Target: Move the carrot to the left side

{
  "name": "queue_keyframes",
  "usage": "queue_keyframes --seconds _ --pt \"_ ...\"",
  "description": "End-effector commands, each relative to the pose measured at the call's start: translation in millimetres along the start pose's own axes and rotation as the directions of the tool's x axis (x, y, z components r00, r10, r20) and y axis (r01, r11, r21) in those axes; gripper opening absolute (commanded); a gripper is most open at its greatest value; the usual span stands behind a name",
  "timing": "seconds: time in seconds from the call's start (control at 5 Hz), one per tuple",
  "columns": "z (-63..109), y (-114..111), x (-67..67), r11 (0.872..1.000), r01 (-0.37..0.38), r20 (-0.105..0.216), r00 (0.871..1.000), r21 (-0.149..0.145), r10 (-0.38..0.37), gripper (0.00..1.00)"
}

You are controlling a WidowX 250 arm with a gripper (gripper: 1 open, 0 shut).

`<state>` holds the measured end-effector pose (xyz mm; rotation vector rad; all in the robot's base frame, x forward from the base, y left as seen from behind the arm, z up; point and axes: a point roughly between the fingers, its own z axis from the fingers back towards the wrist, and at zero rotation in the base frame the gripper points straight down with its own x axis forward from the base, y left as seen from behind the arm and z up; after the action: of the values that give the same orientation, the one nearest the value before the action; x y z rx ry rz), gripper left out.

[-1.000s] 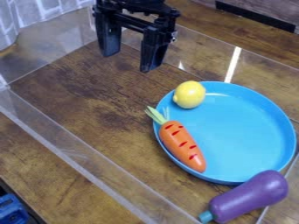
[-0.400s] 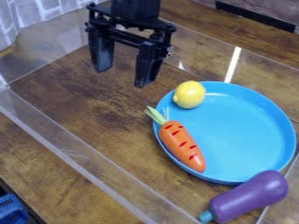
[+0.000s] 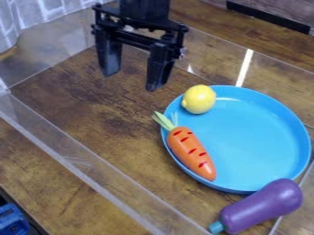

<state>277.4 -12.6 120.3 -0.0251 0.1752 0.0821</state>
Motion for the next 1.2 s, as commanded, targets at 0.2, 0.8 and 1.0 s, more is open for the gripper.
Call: queue_keyframes --seconds 0.2,0.8,1.0 --pt "10.8 -17.0 4.1 0.996 -0.084 0.048 0.995 -0.028 0.086 1.0" --pt "16.5 -38.2 -22.5 0.986 -0.159 0.036 0.986 -0.054 0.161 1.0" --pt "6.5 -47.8 -22.3 0.988 -0.142 0.035 0.989 -0.057 0.144 1.0"
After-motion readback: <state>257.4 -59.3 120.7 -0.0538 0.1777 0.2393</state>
